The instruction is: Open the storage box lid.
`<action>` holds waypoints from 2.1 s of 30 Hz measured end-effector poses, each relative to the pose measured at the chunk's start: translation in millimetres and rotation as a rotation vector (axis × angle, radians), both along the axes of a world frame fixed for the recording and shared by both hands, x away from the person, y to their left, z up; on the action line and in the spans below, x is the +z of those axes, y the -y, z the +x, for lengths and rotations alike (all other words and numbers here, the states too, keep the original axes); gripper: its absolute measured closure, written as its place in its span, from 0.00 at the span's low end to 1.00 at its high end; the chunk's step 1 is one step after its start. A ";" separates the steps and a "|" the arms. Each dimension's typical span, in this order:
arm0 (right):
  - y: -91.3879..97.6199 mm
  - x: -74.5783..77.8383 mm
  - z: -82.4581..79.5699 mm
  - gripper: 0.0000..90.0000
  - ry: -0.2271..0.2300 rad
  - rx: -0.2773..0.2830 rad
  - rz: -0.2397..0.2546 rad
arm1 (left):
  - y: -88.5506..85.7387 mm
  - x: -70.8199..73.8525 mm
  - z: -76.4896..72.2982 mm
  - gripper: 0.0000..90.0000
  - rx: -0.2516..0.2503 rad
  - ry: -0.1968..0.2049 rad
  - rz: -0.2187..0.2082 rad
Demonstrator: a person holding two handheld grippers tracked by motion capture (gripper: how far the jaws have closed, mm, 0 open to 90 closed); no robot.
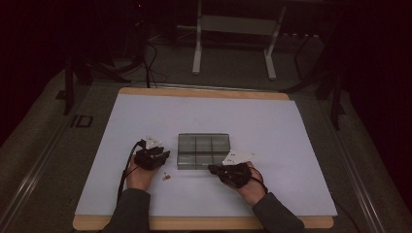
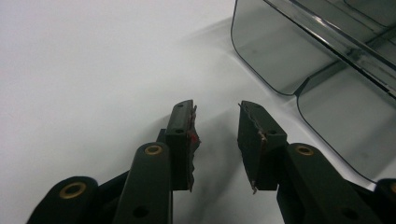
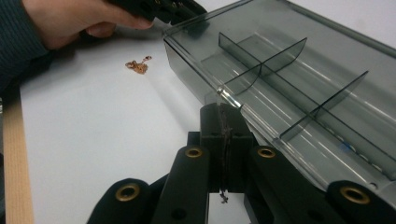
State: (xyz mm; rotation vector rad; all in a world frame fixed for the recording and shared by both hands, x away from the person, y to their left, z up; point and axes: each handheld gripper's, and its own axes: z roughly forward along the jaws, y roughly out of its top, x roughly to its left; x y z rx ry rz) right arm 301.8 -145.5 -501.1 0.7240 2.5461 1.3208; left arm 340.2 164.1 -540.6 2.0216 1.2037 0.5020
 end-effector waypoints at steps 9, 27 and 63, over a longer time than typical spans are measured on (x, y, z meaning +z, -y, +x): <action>-2.8 -9.6 3.1 1.00 -0.016 -0.006 -0.015 | 0.0 0.0 0.0 0.74 0.000 0.000 0.001; -7.9 -22.4 11.8 1.00 -0.039 -0.018 -0.034 | 0.2 0.3 -0.4 0.76 0.002 0.000 0.005; -7.7 -23.8 11.8 1.00 -0.029 -0.008 -0.018 | 20.7 23.8 -54.8 0.81 -0.256 0.038 -0.033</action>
